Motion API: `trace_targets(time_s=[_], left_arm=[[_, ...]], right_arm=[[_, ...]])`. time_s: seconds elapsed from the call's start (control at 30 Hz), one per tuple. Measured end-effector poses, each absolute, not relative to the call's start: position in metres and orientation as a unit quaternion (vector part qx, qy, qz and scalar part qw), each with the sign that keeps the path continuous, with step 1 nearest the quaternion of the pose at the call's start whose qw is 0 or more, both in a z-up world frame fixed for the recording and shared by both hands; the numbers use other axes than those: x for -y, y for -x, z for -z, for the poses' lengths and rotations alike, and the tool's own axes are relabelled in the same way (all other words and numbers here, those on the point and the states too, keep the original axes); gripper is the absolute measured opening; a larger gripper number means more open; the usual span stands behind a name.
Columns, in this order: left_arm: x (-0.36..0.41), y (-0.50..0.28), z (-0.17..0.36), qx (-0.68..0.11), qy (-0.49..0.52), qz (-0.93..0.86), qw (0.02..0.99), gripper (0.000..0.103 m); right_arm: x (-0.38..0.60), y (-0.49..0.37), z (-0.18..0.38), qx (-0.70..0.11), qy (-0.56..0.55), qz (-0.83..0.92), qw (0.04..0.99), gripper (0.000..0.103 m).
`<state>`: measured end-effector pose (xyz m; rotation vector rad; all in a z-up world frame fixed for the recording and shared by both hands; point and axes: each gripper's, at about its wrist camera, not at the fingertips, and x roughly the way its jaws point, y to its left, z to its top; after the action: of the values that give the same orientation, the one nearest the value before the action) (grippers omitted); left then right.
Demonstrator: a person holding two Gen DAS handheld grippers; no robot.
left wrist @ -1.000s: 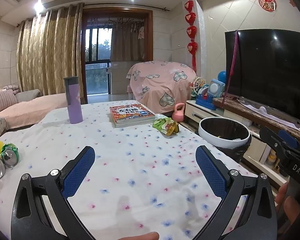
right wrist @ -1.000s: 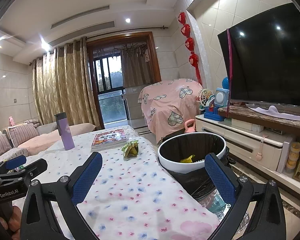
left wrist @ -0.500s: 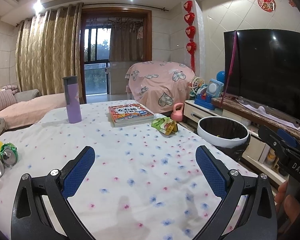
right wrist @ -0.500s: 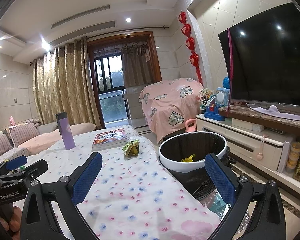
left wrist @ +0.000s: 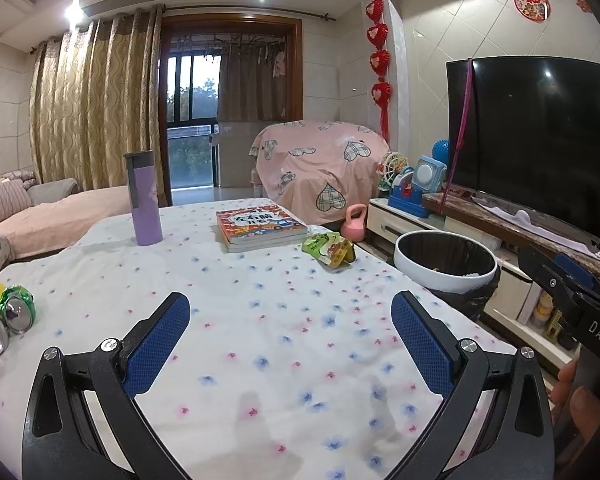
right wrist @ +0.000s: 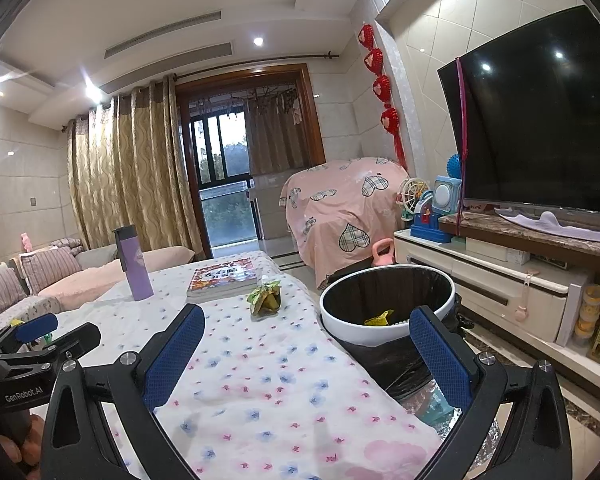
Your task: Collect trash
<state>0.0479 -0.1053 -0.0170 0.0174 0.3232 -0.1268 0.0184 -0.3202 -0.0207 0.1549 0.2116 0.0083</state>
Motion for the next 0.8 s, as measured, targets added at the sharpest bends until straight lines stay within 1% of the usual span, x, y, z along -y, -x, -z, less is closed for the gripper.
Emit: trace_targets(time_s=[0.8], left_arm=[[0.1017, -0.0523, 0.0242, -0.170, -0.005, 0.068, 0.983, 0.103]], right_arm=[[0.3197, -0.0182, 0.0207, -0.111, -0.081, -0.006, 0.990, 0.103]])
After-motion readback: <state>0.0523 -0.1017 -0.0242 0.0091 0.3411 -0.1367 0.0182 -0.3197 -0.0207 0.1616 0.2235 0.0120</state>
